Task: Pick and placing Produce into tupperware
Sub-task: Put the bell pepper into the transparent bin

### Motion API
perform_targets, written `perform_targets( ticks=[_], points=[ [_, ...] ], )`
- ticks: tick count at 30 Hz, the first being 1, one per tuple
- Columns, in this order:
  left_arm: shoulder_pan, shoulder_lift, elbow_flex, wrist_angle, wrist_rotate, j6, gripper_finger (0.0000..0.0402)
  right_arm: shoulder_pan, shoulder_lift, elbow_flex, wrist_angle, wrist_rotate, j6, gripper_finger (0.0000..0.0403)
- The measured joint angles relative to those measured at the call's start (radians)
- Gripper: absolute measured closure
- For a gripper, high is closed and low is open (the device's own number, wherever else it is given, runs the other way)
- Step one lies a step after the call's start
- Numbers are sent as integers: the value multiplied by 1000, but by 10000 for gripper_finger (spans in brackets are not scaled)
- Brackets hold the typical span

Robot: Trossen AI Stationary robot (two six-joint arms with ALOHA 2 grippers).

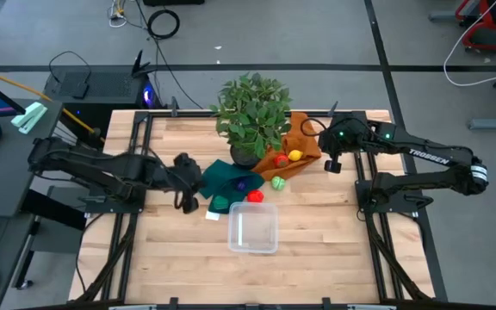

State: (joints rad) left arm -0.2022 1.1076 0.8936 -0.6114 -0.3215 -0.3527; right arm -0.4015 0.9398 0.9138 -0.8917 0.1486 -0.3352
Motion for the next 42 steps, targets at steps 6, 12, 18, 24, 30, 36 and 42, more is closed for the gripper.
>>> perform_targets(
  ticks=[6, 12, 18, 24, 30, 36, 42],
  points=[
    [-51, 142, 0, 7, 22, 45, 345, -2, 0, 0, -2, 0, 22, 402],
    [-46, 260, -1, 10, 20, 75, 338, -2, 0, 0, -2, -1, 35, 402],
    [-29, 330, -1, 12, 19, 105, 342, -2, 0, 0, -2, 0, 35, 402],
    [-29, 383, -1, 22, 20, 199, 339, -2, 0, 0, -2, 0, 36, 402],
    [-22, 386, -1, 68, 19, 184, 295, -2, 0, 0, -2, 0, 36, 402],
    [-8, 385, -1, 96, 20, 174, 204, -2, 0, 0, -2, -16, 42, 402],
    [10, 385, -1, 117, 20, 158, 124, -2, 0, 0, -2, -18, 42, 402]
  ],
)
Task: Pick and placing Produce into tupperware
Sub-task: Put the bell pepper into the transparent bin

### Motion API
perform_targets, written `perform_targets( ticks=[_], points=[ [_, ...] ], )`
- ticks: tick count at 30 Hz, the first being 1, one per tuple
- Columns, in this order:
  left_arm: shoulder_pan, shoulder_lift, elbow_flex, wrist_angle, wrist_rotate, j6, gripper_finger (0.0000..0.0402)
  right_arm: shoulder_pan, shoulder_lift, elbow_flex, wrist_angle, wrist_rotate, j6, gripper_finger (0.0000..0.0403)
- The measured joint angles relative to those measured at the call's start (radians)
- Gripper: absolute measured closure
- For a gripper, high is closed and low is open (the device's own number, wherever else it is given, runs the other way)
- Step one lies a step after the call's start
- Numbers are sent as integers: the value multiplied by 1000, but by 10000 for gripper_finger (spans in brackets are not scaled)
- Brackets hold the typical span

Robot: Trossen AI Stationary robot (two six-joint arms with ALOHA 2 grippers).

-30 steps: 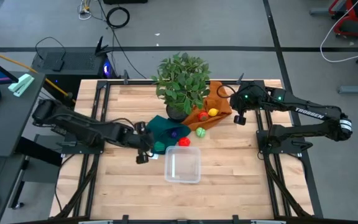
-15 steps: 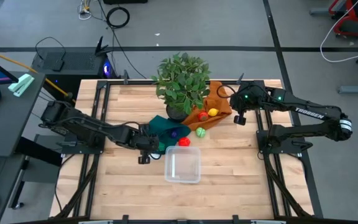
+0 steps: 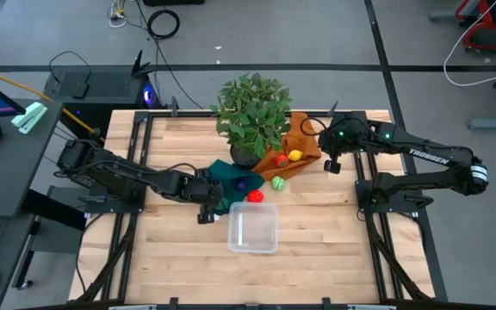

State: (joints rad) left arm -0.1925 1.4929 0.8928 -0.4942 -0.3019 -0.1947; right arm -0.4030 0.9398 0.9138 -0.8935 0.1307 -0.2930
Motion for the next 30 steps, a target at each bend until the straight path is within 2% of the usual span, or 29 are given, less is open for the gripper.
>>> perform_targets(
  ticks=[4, 9, 16, 30],
  points=[
    [8, 0, 0, 33, 11, 5, 97, 0, 0, 0, 0, -4, 0, 402],
    [29, 0, 0, 37, 102, -41, 86, 0, 0, 0, 0, -5, 0, 402],
    [29, 15, 0, 54, 107, -36, 86, 0, 0, 0, 0, -5, 1, 402],
    [36, 194, 0, 92, 85, 32, 86, 0, 0, 0, 0, -13, 7, 402]
  ],
)
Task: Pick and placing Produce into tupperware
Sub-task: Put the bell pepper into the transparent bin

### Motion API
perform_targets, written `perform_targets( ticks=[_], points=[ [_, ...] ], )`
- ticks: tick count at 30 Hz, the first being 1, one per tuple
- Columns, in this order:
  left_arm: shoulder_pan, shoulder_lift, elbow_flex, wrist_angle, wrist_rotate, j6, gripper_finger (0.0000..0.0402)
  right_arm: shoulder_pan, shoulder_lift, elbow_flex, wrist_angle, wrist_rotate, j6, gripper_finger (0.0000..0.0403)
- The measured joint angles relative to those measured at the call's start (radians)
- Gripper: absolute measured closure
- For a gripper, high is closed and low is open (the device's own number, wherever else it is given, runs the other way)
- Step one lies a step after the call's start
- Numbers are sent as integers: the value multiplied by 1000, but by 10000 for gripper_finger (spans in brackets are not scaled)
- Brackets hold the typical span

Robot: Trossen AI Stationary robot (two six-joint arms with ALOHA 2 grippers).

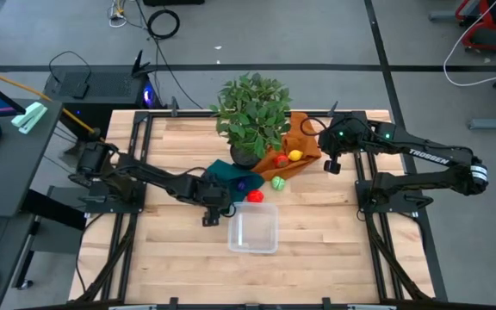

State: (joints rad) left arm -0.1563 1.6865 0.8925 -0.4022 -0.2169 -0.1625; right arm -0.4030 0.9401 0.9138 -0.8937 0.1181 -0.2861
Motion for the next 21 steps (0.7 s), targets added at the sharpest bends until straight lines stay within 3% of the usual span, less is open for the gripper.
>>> perform_targets(
  ticks=[8, 21],
  points=[
    [3, 16, 0, 0, 0, 16, 95, 0, 0, 0, 0, 0, 0, 402],
    [3, 16, 0, 4, 0, 17, 146, 0, 0, 0, 0, 0, 0, 402]
  ],
)
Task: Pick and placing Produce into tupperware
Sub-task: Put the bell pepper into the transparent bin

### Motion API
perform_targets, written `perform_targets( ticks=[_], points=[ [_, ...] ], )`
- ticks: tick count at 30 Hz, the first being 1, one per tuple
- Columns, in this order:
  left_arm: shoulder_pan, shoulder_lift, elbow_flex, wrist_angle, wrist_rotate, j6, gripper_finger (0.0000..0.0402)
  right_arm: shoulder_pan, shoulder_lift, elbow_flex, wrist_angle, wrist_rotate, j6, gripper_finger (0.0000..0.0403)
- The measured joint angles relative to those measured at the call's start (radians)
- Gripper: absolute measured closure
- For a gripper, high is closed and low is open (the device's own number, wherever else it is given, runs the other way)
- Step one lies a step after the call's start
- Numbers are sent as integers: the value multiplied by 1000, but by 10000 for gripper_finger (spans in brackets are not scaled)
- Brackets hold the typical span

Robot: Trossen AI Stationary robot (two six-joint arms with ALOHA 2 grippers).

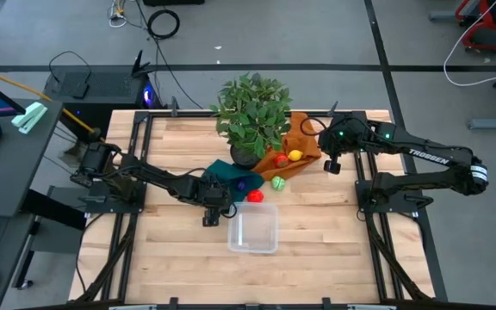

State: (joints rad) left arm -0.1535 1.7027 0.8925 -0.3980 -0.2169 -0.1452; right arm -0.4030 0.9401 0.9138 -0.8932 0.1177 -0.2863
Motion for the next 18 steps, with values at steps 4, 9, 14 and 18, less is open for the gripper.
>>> perform_targets(
  ticks=[4, 9, 14, 18],
  points=[
    [-2, 0, 0, 0, 0, 1, 163, 0, 0, 0, 0, 0, 0, 402],
    [-14, 0, 0, -1, -1, 3, 163, 0, 0, 0, 0, 0, 5, 402],
    [-19, -1, 0, -15, -11, 4, 154, 0, 0, 0, 0, 0, 5, 402],
    [-19, -16, 0, -34, -16, 4, 165, 0, 0, 0, 0, 0, 6, 402]
  ],
)
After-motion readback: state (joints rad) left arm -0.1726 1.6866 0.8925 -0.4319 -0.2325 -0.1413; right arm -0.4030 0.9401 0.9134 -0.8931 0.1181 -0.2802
